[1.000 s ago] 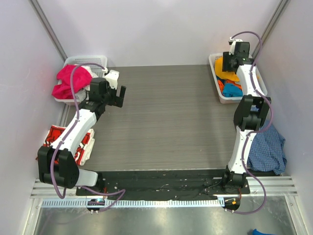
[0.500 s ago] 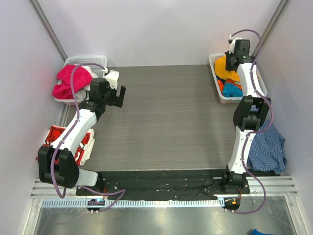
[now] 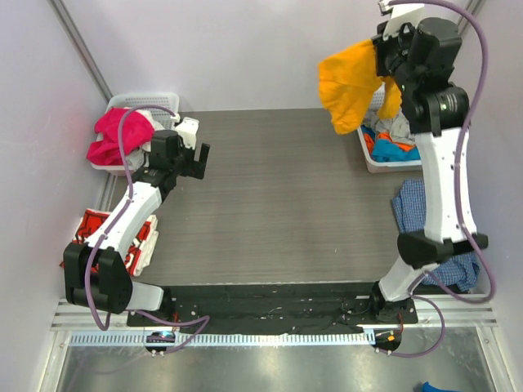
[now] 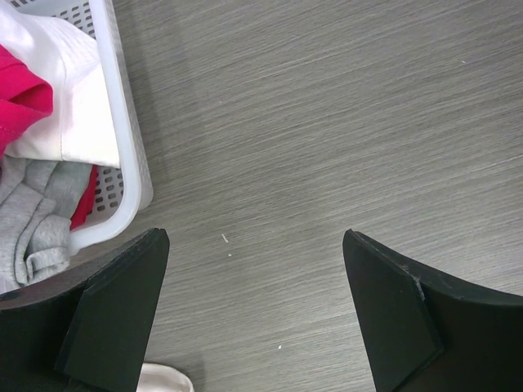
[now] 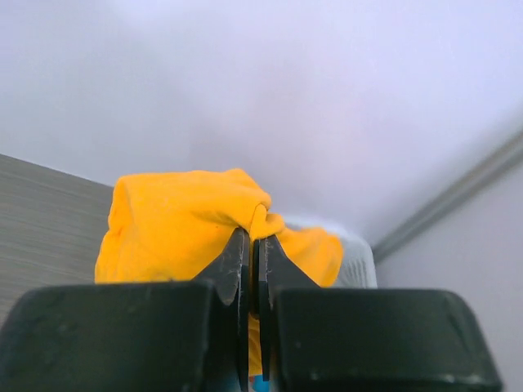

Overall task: Fold and stack the t-shirts
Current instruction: Move the tshirt to the center of the board, then flatten out the tshirt

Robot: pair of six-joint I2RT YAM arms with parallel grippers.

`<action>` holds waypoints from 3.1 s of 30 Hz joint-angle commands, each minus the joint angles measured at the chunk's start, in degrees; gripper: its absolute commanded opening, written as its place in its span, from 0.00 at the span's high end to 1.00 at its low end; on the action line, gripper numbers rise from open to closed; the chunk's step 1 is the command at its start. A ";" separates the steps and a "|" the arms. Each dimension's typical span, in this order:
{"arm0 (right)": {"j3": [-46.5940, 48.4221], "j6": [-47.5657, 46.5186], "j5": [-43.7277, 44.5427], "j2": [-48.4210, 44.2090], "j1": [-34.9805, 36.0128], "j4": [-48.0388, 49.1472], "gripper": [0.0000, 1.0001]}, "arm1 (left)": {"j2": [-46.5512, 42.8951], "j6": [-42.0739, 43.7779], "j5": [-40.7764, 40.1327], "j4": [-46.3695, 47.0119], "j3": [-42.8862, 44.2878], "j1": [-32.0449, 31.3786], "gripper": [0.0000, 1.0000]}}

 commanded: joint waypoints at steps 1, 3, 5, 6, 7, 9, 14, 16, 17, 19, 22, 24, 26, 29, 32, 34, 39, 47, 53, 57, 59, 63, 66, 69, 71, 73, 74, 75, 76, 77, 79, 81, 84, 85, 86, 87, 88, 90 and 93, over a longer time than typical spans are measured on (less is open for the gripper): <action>-2.64 -2.38 -3.96 -6.29 9.40 1.07 0.99 | -1.83 -0.61 -0.55 3.23 -0.36 0.06 0.07; -7.73 -1.59 -6.84 -8.32 13.35 0.28 0.99 | -2.36 -0.53 -0.64 3.06 -0.63 0.06 0.07; -13.25 -0.27 -7.83 -8.94 17.84 0.02 0.99 | -3.59 0.08 -0.99 2.97 -1.15 0.06 0.07; -14.85 0.00 -8.27 -8.85 18.99 -0.07 0.99 | -3.94 0.18 -1.69 2.97 -1.42 0.06 0.07; -16.35 0.26 -9.40 -8.50 21.35 -0.16 0.99 | -4.38 0.52 -2.22 3.14 -1.77 0.06 0.07; -20.48 0.88 -9.85 -7.10 23.30 -0.16 0.99 | -5.79 0.70 -3.45 3.58 -2.21 0.06 0.07; -27.43 0.44 -9.86 -2.18 26.99 1.33 0.62 | -7.64 1.58 -8.10 4.90 -4.05 0.06 0.07; -27.09 0.88 -5.67 1.86 27.00 1.86 0.61 | -7.55 1.67 -9.07 4.99 -4.32 0.06 0.07; -26.83 1.14 -2.85 3.09 27.00 3.08 0.61 | -7.38 1.67 -9.16 5.07 -4.32 0.06 0.07; -24.99 0.97 1.73 6.95 26.91 3.70 0.69 | -7.02 1.67 -9.43 4.90 -4.32 0.06 0.07; -24.80 0.88 5.35 9.16 26.91 3.62 0.68 | -7.28 1.41 -8.91 4.64 -4.67 0.06 0.07; -26.11 1.49 2.99 8.73 26.91 3.01 0.64 | -8.25 1.32 -5.84 4.11 -5.54 0.06 0.07; -28.57 2.37 -0.60 7.59 27.08 0.55 0.60 | -8.95 2.28 2.37 1.76 -6.34 -0.03 0.07; -33.66 3.60 -7.38 5.23 27.52 -2.35 0.47 | -9.13 5.96 14.10 -5.43 -6.95 -1.16 0.06; -41.92 2.56 -7.92 2.50 29.72 -2.27 0.40 | -8.78 10.53 22.64 -13.87 -7.22 -5.01 0.06; -48.14 2.55 -5.30 -0.14 30.77 -0.35 0.39 | -9.13 11.86 23.97 -17.15 -7.92 -8.71 0.04; -56.17 2.55 1.65 -4.18 30.78 2.82 0.39 | -10.45 12.84 14.94 -19.19 -11.60 -26.02 0.05; -64.79 2.90 8.86 -11.22 28.32 5.20 0.40 | -6.76 11.43 10.96 -13.21 -17.32 -34.31 0.10; -69.27 2.02 11.41 -15.88 28.05 5.29 0.40 | -3.95 9.23 11.31 -8.90 -18.47 -35.01 0.11; -71.12 1.85 11.86 -17.20 27.70 5.20 0.40 | -2.45 8.88 11.92 -7.93 -17.86 -35.89 0.12; -71.73 1.93 11.94 -17.64 27.70 5.20 0.40 | -1.75 8.79 12.63 -7.58 -17.33 -35.98 0.13; -74.02 2.11 12.12 -18.78 27.53 5.55 0.40 | 0.88 8.61 13.77 -7.05 -15.48 -36.06 0.14; -75.16 2.37 11.86 -19.57 27.44 5.81 0.40 | 2.90 8.70 14.04 -6.36 -14.43 -36.15 0.15; -75.95 2.29 11.95 -19.92 27.35 5.99 0.40 | 4.49 8.62 14.56 -6.09 -13.11 -36.32 0.16; -76.39 2.37 12.03 -20.01 27.44 5.99 0.40 | 5.19 8.44 15.09 -6.09 -12.23 -36.41 0.16; -76.66 2.37 12.03 -20.01 27.35 5.99 0.40 | 5.28 8.00 15.70 -6.17 -11.70 -36.50 0.16; -76.92 2.29 11.95 -20.10 27.35 6.34 0.40 | 5.37 7.74 15.88 -6.00 -11.61 -36.59 0.16; -77.01 2.37 12.03 -19.93 27.35 6.34 0.40 | 5.37 7.56 16.06 -6.00 -11.44 -36.59 0.16; -77.10 2.29 11.95 -19.75 27.44 6.52 0.40 | 5.37 7.12 16.49 -6.09 -11.26 -36.68 0.16; -77.27 2.37 11.86 -19.66 27.44 6.69 0.40 | 5.46 6.86 16.67 -6.00 -11.09 -36.68 0.16; -77.36 2.46 11.68 -19.40 27.35 6.96 0.40 | 5.72 6.33 16.85 -6.09 -10.82 -36.77 0.16; -77.36 2.55 11.59 -19.31 27.35 7.13 0.40 | 6.16 6.07 17.03 -6.09 -10.74 -37.12 0.16; -77.36 2.46 11.77 -19.40 27.44 7.31 0.41 | 6.95 6.07 16.59 -5.74 -11.17 -37.56 0.16; -77.45 2.46 11.86 -19.48 27.35 7.31 0.41 | 7.30 6.15 16.33 -5.47 -11.26 -37.64 0.16; -77.45 2.46 11.86 -19.48 27.35 7.31 0.41 | 7.48 6.15 16.24 -4.95 -11.44 -37.73 0.17; -77.54 2.29 11.94 -19.75 27.44 7.22 0.41 | 7.74 6.24 15.54 -4.51 -11.61 -37.82 0.17; -77.62 2.29 11.86 -19.75 27.35 7.31 0.41 | 8.09 6.15 15.10 -4.16 -12.05 -37.73 0.17; -77.80 2.37 11.86 -20.10 27.44 7.31 0.41 | 8.45 6.50 13.61 -2.58 -12.67 -37.73 0.19; -78.15 2.55 11.77 -20.19 27.44 7.31 0.41 | 9.41 6.59 12.46 -1.61 -12.41 -37.73 0.29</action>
